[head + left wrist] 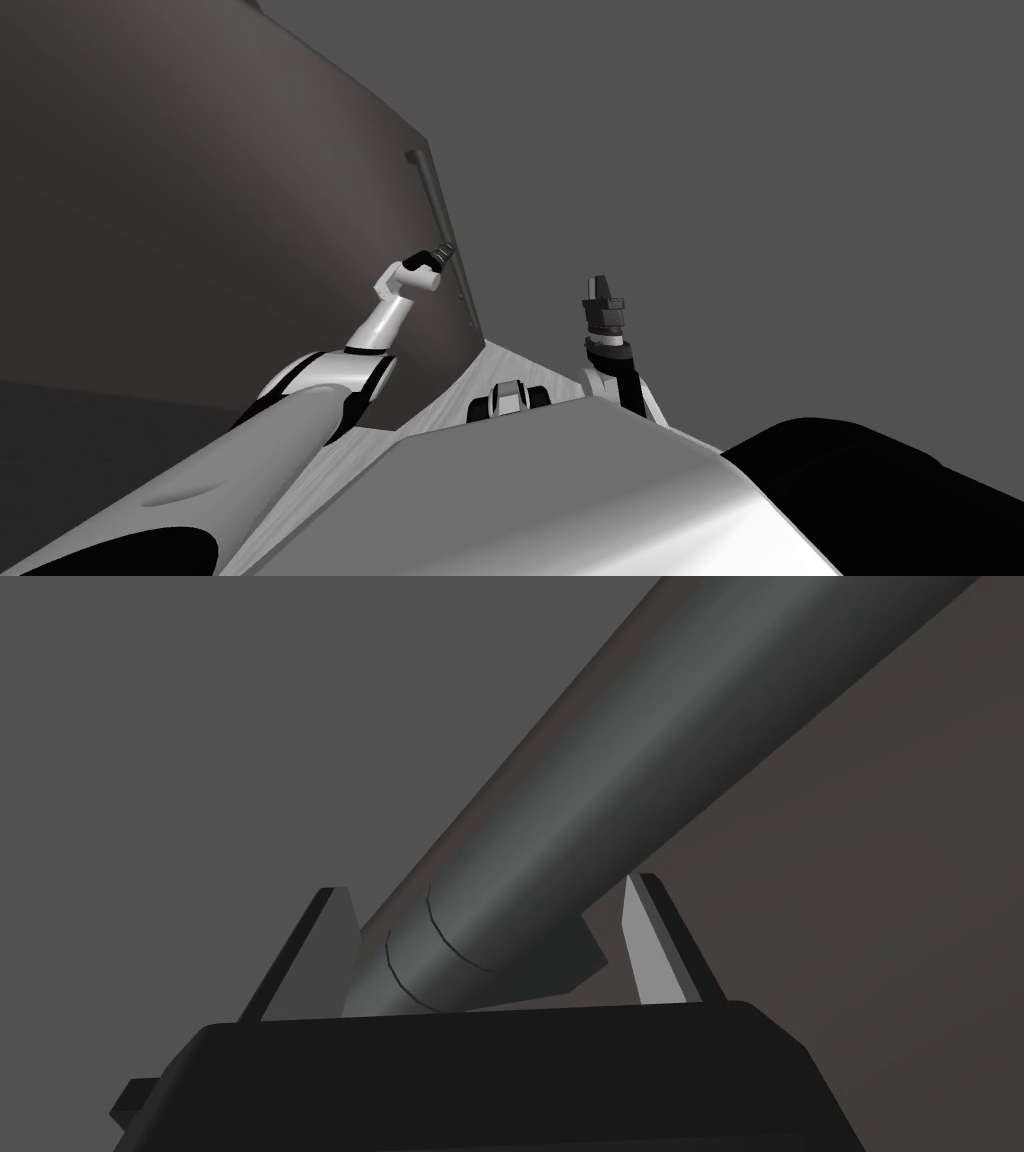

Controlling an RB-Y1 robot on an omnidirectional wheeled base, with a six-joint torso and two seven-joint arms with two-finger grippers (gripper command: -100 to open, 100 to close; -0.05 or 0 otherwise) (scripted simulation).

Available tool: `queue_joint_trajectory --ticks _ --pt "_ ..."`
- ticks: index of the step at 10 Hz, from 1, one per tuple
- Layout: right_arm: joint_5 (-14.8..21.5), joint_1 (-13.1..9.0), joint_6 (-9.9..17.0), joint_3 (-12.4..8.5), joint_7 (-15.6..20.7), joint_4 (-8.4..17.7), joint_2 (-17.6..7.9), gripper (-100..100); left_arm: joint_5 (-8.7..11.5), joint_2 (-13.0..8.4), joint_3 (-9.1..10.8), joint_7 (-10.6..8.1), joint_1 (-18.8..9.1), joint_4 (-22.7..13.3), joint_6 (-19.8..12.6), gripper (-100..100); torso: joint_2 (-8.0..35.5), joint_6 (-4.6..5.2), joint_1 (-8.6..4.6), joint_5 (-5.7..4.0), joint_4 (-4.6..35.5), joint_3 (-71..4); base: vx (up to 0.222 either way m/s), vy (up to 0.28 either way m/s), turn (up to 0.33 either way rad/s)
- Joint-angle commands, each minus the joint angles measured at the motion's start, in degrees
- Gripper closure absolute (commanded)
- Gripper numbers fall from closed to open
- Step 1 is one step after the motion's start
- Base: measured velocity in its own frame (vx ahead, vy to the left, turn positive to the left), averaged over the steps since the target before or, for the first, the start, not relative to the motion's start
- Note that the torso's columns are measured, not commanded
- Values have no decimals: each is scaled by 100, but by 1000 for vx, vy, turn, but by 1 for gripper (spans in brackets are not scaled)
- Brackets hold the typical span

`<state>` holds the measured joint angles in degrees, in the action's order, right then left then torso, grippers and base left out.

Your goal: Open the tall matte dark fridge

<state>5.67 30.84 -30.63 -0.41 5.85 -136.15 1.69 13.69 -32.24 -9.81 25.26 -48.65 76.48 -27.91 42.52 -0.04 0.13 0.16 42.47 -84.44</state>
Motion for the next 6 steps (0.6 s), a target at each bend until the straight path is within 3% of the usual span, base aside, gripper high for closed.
queue_joint_trajectory --ticks 1,2,3,5,6 --pt "0 1 0 0 0 0 0 0 380 -192 -64 37 21 51 91 100 -3 0 0 -1 3 -2 -160 24 -154" --pt "0 0 0 0 0 0 0 0 416 -192 -64 37 21 51 91 100 6 9 5 1 1 3 -148 15 -94" --pt "0 0 0 0 0 0 0 0 634 -335 -128 91 46 83 145 100 2 -3 3 2 5 3 -163 -8 -171" --pt "0 1 0 0 0 0 0 0 596 -335 -159 153 61 59 136 100 -4 3 -8 -1 5 -2 -94 -14 -45" --pt "0 2 0 -1 0 0 0 0 780 -266 -348 186 65 305 103 100 -25 -4 -4 -8 4 -15 -143 87 -58"
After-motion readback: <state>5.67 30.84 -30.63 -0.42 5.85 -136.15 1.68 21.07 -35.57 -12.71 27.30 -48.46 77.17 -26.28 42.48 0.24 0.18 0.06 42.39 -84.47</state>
